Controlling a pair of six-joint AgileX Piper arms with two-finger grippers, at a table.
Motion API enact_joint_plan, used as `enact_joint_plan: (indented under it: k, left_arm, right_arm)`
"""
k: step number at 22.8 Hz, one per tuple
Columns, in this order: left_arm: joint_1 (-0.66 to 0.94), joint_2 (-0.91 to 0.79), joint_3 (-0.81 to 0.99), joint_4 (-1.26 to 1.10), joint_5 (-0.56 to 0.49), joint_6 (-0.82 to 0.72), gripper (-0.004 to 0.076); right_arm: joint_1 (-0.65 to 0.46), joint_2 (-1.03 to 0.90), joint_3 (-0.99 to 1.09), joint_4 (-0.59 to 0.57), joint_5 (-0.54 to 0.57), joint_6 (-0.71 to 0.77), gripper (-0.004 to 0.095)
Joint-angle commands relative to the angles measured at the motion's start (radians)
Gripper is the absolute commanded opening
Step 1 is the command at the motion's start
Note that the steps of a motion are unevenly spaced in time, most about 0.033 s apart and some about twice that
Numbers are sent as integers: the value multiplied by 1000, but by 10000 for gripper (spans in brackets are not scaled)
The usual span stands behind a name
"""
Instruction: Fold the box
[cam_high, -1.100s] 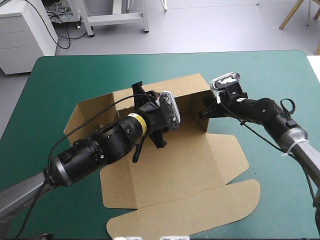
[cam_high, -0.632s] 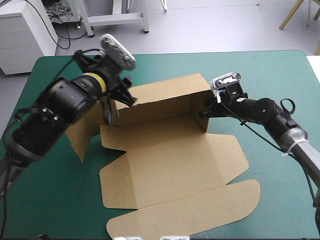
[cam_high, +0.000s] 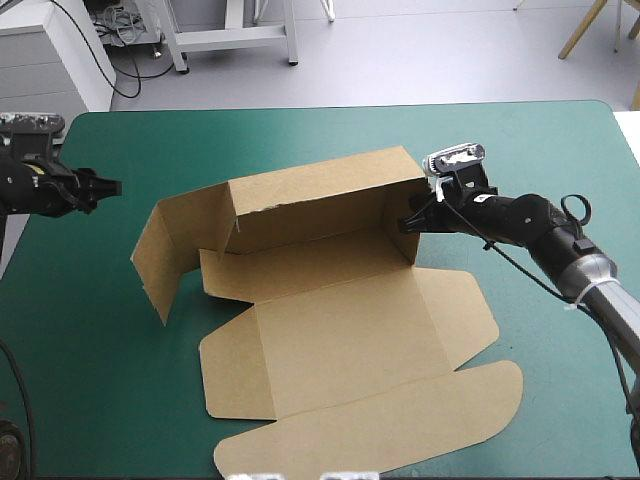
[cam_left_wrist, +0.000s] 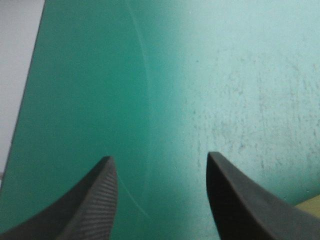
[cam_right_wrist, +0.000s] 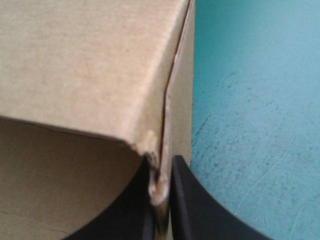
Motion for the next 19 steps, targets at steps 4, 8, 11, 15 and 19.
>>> enact_joint_plan:
  k: [4,8,11,15,19]
  left_arm:
    - [11,-35,120,-126,-139,36,344]
    - [11,-35,123,-142,-135,97,344]
    - [11,-35,123,-142,-135,109,344]
    - [11,-35,123,-152,-135,130,343]
    - [11,-35,123,-153,-135,132,337]
  right_arm:
    - [-60,-45,-207,-325,195,388,-19]
    - [-79,-45,-321,-452,376,499,-18]
    - [-84,-45,-393,-471,511,514,-18]
    - [-84,-45,-437,-521,665,548,-18]
    - [-84,-39,-438,-590,757,585,-18]
